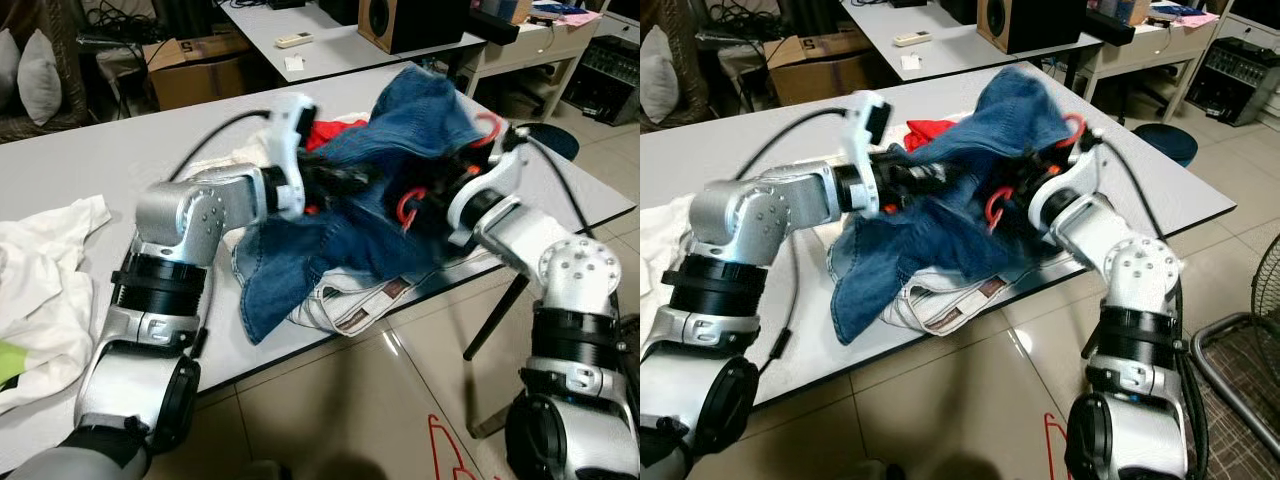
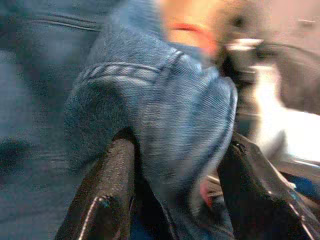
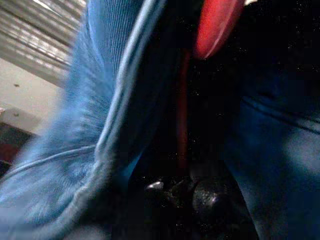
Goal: Hang hanger
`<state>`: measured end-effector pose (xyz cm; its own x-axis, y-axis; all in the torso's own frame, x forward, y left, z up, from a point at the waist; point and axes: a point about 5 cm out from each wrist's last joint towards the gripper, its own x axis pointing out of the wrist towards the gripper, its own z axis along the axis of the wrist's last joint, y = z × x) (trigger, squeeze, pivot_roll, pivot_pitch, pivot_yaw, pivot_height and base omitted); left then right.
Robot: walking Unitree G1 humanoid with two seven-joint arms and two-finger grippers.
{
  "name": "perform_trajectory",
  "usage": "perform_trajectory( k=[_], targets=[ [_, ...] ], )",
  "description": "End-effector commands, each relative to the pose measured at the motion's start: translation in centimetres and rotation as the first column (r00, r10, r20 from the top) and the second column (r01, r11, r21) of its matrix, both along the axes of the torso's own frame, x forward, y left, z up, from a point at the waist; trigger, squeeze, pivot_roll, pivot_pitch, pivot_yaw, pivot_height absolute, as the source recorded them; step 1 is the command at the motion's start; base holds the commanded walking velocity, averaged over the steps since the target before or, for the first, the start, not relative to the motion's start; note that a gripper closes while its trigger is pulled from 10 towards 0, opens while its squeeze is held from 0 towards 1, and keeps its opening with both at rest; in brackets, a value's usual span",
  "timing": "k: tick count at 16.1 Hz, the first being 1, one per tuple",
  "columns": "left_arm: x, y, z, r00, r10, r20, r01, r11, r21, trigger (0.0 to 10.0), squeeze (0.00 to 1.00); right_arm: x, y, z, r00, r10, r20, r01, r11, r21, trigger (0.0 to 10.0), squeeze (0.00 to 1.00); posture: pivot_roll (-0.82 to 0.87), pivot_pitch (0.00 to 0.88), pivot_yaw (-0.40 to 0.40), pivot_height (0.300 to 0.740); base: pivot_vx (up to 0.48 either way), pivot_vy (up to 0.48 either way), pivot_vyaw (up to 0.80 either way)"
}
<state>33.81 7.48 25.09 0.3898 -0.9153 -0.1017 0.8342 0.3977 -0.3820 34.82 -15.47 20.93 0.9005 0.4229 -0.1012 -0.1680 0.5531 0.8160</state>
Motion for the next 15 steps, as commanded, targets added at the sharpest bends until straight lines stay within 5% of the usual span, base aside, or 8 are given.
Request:
perform_trajectory(
  k=[1,2,3,4,6,8,10,15],
  targets=[
    [-0.8,0.1,0.9,0.998,-0.069,0.004,0.069,0.997,-0.038,10.0,1.00,-0.2,0.1,0.6,1.000,0.014,0.025,-0.015,1.000,0.004,10.0,0.00,0.05,0.000,0.044,0.740,0.000,0.000,0.00],
    [-0.6,0.2,1.6,0.998,-0.057,-0.022,0.054,0.993,-0.109,10.0,1.00,-0.2,-0.1,0.5,1.000,0.012,0.023,-0.012,1.000,0.004,10.0,0.00,0.05,0.000,0.044,0.740,0.000,0.000,0.00],
    [0.9,0.8,2.4,0.994,0.060,-0.090,-0.078,0.976,-0.203,10.0,0.72,-0.3,-0.1,0.5,1.000,0.012,0.023,-0.012,1.000,0.006,10.0,0.00,0.05,0.000,0.043,0.740,0.000,0.000,0.00],
    [2.3,1.4,2.9,0.974,0.171,-0.150,-0.207,0.939,-0.275,10.0,0.02,-0.3,-0.1,0.5,1.000,0.013,0.023,-0.013,1.000,0.011,10.0,0.00,0.05,0.000,0.042,0.740,0.000,0.000,0.00],
    [4.4,3.2,3.6,0.903,0.374,-0.211,-0.427,0.838,-0.340,10.0,0.00,-0.4,0.1,0.5,0.999,0.023,0.024,-0.023,1.000,0.011,10.0,0.00,0.05,0.001,0.038,0.740,0.000,0.000,0.00],
    [5.8,6.4,2.9,0.748,0.662,0.055,-0.653,0.748,-0.117,10.0,0.00,-0.7,0.4,1.2,0.996,0.064,0.065,-0.059,0.995,-0.081,10.0,0.00,0.05,0.006,0.041,0.740,0.000,0.000,0.00],
    [4.9,7.7,1.9,0.702,0.618,0.354,-0.679,0.731,0.071,10.0,0.00,-2.1,1.1,3.3,0.962,0.187,0.199,-0.129,0.954,-0.272,10.0,0.00,0.05,0.007,0.044,0.740,0.000,0.000,0.00],
    [1.3,11.2,-1.0,0.636,0.652,0.414,-0.744,0.660,0.103,10.0,0.00,-5.3,1.1,4.7,0.911,0.267,0.314,-0.106,0.887,-0.450,10.0,0.00,0.05,0.021,0.058,0.740,0.000,0.000,0.32]
  ],
)
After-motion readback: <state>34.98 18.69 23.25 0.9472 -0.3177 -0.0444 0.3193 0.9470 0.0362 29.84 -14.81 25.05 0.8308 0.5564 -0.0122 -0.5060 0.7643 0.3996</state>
